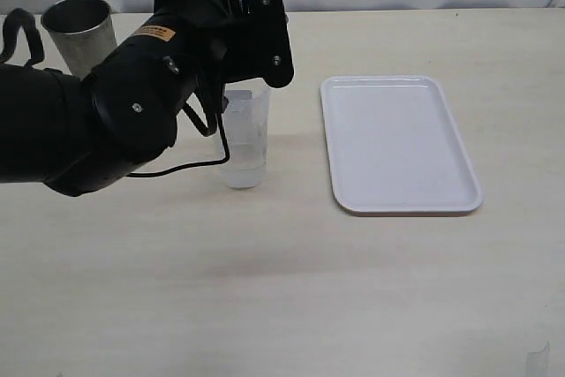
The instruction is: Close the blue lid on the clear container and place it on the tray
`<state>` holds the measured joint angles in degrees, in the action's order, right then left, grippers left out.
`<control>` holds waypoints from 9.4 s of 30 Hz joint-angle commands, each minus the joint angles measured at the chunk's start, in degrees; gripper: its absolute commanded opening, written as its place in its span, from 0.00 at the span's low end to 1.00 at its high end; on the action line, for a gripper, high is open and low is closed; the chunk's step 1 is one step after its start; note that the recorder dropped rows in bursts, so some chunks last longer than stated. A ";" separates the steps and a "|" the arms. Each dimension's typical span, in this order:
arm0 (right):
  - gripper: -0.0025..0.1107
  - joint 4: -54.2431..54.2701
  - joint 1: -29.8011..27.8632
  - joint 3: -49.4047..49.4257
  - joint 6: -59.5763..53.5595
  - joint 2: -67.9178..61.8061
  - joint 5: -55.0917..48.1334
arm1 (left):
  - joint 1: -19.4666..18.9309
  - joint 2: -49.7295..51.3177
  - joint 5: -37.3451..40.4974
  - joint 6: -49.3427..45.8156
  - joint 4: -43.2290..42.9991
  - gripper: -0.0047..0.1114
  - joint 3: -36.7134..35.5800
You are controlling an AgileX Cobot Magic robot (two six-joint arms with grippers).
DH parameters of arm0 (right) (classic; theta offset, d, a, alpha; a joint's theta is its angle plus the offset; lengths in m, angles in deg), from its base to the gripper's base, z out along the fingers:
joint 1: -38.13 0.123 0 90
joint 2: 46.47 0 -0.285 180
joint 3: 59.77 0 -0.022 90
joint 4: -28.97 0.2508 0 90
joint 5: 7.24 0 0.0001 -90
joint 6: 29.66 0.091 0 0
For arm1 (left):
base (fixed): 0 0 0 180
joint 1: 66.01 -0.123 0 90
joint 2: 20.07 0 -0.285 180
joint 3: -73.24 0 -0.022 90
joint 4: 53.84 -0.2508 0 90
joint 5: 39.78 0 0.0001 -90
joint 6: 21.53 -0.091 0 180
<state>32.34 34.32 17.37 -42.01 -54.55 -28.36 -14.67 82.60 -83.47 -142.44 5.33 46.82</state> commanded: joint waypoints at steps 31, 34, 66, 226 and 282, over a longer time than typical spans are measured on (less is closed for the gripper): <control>0.06 0.46 -0.34 0.08 -0.08 0.29 0.19 | 7.26 -0.04 -16.43 1.42 -4.27 0.04 -5.36; 0.06 0.46 -0.34 0.08 -0.08 0.29 0.19 | 7.38 -0.04 -14.84 1.42 -3.53 0.04 -5.36; 0.06 0.46 -0.34 0.08 -0.08 0.29 0.19 | 0.67 -0.04 -9.62 10.14 -5.62 0.04 -5.36; 0.06 0.46 -0.34 0.08 -0.08 0.29 0.19 | 15.33 -0.04 -3.46 -1.88 21.48 0.04 -5.41; 0.06 0.46 -0.34 0.08 -0.08 0.29 0.19 | 13.35 -4.39 -4.14 -1.88 14.61 0.04 -11.63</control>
<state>32.34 34.32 17.37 -42.01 -54.55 -28.36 -1.22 78.61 -85.28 -142.53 20.15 36.77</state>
